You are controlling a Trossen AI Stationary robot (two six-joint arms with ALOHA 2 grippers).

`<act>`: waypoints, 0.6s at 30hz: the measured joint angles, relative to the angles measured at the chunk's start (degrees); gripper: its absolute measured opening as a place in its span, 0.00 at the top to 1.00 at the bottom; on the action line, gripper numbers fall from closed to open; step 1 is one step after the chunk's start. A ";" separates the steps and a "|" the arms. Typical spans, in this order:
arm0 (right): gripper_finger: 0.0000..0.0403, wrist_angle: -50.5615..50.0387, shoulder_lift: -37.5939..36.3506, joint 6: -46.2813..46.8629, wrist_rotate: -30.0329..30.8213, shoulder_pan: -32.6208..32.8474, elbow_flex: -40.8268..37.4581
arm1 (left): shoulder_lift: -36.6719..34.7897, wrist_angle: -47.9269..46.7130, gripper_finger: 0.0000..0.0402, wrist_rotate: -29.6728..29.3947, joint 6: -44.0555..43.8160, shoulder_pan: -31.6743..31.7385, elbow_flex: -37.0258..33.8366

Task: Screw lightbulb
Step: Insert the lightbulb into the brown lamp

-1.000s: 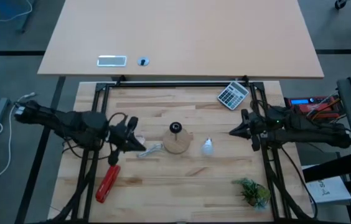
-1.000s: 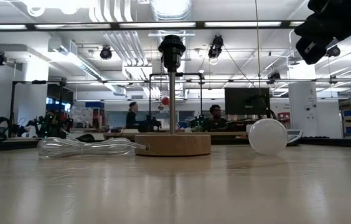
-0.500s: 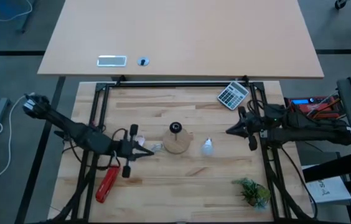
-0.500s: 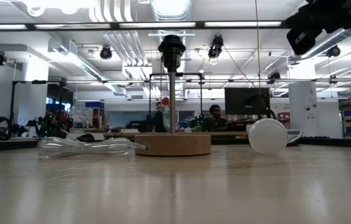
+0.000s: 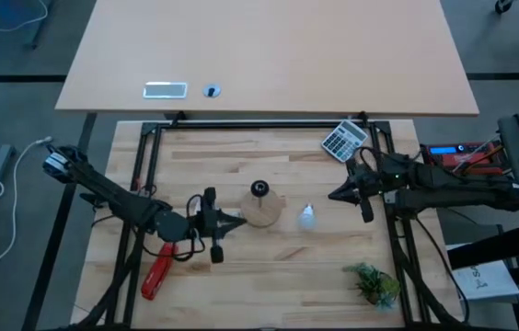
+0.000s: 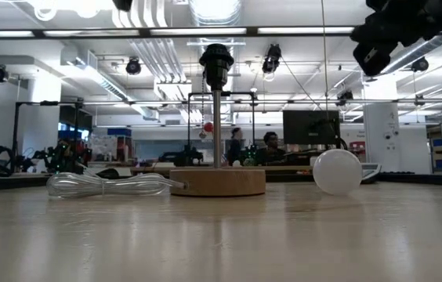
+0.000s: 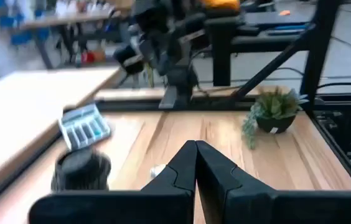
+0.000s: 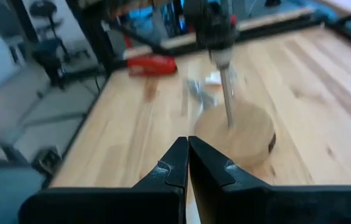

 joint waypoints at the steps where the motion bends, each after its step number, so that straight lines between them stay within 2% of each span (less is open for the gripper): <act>1: 0.98 -1.61 0.64 -0.81 0.07 0.00 0.00 | 0.42 0.01 1.00 0.01 -1.79 -0.12 0.00; 7: 0.98 -8.25 5.25 -0.24 2.02 0.00 0.00 | 3.75 2.46 1.00 0.23 -6.17 -0.14 0.00; 18: 0.98 -12.85 10.61 -0.75 3.65 0.00 0.00 | 18.11 19.01 1.00 0.78 -8.45 -0.28 0.36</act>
